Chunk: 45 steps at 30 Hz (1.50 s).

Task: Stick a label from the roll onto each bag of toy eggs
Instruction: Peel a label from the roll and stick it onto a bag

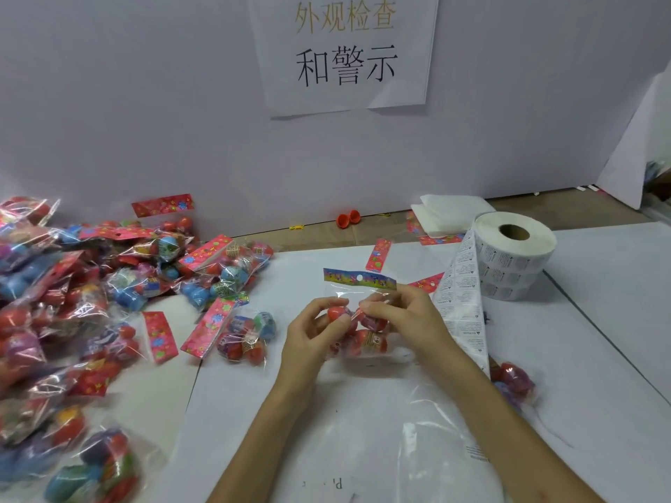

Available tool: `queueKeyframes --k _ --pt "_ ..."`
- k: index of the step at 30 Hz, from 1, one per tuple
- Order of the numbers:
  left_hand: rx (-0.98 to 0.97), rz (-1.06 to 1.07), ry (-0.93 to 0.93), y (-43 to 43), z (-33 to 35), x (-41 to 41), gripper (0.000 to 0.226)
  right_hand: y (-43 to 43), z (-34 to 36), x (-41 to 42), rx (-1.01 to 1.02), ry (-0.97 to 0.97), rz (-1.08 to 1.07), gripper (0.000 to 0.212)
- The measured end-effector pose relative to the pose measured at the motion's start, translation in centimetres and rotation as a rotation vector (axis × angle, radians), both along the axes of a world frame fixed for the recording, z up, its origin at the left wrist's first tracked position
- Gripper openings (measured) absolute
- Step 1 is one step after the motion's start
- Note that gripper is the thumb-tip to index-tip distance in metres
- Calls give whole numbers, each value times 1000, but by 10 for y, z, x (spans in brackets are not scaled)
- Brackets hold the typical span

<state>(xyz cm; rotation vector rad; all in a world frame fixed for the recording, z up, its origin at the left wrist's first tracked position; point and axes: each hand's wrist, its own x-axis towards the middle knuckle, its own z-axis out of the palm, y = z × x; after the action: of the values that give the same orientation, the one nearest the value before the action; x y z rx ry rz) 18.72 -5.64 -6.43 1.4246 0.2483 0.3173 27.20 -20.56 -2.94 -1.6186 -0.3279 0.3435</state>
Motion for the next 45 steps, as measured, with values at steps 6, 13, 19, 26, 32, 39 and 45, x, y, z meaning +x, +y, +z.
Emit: queueKeyframes --k 6,13,19,26,32,39,45 --pt "98 111 -13 -1 0 2 27 0 -4 2 -70 -60 -13 1" --pt "358 305 55 3 -4 0 46 -25 10 15 -139 -475 -403 16" --pt "490 362 9 0 -2 -3 74 -47 13 28 -376 -459 -756 59" --pt "586 305 -197 -12 2 -5 26 -46 12 26 -108 -288 -692 71" --pt "559 141 -195 -15 -5 -4 21 -43 9 29 -192 76 -338 31" --pt "425 -29 -91 -16 -2 -4 30 -36 11 21 -172 102 -58 15" --pt "-39 -168 170 -15 8 -5 68 -41 22 19 310 245 30 42"
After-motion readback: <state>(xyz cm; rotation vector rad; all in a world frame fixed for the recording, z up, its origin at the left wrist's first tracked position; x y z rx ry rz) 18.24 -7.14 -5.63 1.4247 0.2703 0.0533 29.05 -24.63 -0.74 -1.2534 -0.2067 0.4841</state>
